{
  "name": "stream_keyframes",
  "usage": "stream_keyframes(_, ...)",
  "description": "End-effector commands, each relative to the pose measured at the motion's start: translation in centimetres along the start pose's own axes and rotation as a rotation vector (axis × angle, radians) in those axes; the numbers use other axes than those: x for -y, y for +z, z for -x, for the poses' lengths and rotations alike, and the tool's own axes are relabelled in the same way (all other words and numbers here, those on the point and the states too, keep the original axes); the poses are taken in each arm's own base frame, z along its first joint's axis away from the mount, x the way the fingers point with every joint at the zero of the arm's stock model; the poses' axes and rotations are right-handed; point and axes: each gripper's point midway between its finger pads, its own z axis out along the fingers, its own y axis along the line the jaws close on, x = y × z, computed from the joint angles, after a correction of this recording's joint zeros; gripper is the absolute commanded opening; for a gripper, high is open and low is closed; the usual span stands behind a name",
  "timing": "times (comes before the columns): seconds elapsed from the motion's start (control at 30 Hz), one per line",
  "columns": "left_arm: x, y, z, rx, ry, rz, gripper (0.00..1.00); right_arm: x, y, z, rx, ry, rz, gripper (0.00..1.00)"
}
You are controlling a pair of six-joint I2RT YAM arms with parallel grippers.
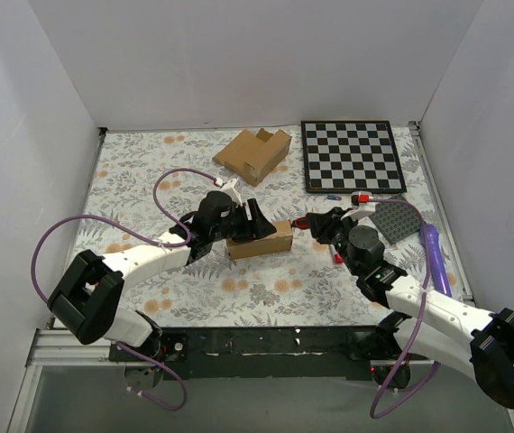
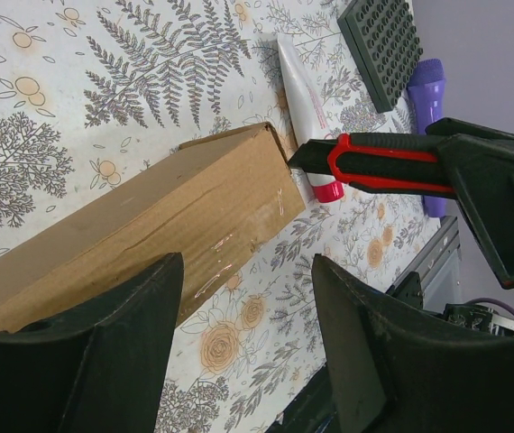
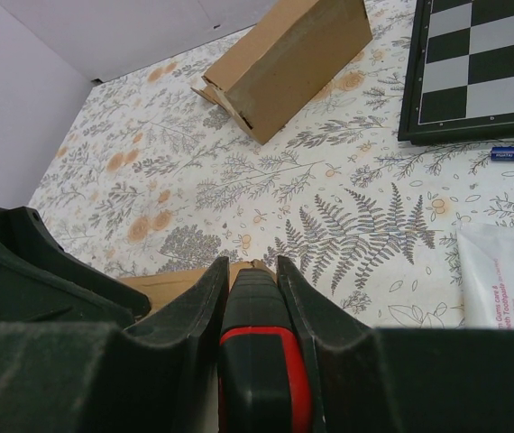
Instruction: Unpack the express box
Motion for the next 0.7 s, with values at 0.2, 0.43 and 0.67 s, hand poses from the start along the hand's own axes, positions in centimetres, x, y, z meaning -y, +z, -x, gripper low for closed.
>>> stream_keyframes(0.2,-3.3,0.0,-1.9,-0.027,-0.036,0.12,0.59,-1.2,-0.1,0.2,0.0,0.044,0.044,0.01)
stream_keyframes(0.43,-4.1,0.2,-1.7,0.001,-0.078,0.157,0.47,-1.3,-0.7,-1.1,-0.085,0.063,0.033,0.01)
stream_keyframes(0.67,-4.4,0.3,-1.7,0.006,-0.091,0.17,0.31,-1.4,-1.4,-1.5,-0.115,0.081,0.032,0.01)
